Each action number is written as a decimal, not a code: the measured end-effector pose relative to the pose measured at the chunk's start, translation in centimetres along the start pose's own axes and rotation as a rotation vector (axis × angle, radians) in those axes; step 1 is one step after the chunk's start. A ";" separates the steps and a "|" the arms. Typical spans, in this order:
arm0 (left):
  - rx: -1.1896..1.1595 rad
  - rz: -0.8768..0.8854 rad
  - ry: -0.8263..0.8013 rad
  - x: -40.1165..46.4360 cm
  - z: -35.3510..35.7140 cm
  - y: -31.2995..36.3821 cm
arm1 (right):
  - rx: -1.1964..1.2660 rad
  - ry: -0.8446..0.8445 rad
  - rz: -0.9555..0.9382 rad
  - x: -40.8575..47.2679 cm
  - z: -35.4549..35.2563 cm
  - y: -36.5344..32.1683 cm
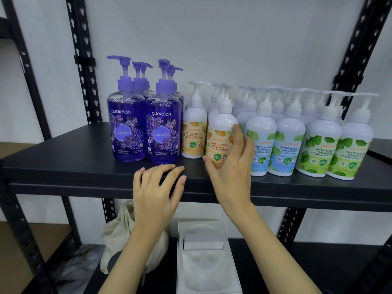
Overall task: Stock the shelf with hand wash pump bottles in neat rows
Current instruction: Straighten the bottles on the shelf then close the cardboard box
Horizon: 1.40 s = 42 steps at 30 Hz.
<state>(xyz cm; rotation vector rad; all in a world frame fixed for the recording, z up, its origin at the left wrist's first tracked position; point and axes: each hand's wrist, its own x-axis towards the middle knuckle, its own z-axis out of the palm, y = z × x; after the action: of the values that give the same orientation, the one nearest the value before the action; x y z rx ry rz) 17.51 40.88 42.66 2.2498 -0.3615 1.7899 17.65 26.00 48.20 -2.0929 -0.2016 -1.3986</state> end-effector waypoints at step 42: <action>-0.061 -0.097 -0.314 1.5 -3.8 0.0 | -0.101 -0.145 -0.241 -1.4 -1.6 -2.6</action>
<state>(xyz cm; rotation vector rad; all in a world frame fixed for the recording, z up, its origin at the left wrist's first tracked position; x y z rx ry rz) 14.36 42.06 44.93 2.4602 -0.3516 1.3609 14.67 27.44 48.44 -2.3168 -0.4649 -1.4188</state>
